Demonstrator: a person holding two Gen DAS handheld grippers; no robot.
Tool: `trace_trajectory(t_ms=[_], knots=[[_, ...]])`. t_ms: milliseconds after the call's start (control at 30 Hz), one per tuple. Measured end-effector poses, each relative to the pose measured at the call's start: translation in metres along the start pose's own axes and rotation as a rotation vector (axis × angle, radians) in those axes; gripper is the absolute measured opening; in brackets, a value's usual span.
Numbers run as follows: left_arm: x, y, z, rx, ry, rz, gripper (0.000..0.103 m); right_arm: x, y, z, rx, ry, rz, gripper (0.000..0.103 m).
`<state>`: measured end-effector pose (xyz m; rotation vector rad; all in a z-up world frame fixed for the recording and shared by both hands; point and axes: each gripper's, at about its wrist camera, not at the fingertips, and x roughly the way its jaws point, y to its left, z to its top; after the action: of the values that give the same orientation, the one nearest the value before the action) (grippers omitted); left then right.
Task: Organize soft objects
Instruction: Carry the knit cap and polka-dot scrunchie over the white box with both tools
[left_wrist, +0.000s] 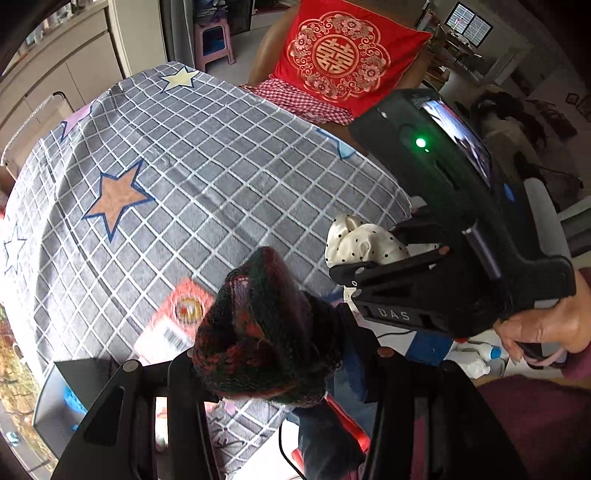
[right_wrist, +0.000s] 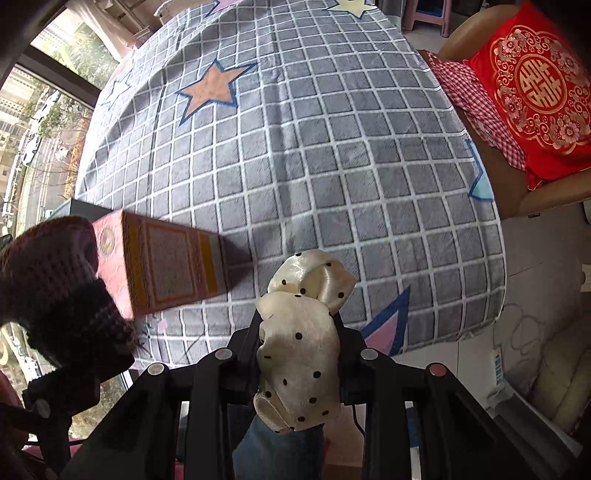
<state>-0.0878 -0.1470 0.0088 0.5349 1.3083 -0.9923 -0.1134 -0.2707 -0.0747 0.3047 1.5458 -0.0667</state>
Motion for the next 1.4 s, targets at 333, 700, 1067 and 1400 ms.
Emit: trace_trajectory(t_ms=[333,700,1067,1400], knots=[[-0.018,0.014,-0.075,-0.088,-0.002,0.029,0.052,0.007,0.049,-0.041,-0.093,0.049,0.022,0.031],[-0.044,0.078,-0.143,-0.445,-0.060,0.123,0.053,0.008,0.132,-0.057,-0.360,0.051,0.057,0.031],[-0.059,0.132,-0.197,-0.675,-0.106,0.167,0.053,0.005,0.202,-0.060,-0.593,0.053,0.026,0.031],[-0.063,0.155,-0.226,-0.790,-0.133,0.178,0.053,0.006,0.240,-0.052,-0.684,0.067,0.029,0.031]])
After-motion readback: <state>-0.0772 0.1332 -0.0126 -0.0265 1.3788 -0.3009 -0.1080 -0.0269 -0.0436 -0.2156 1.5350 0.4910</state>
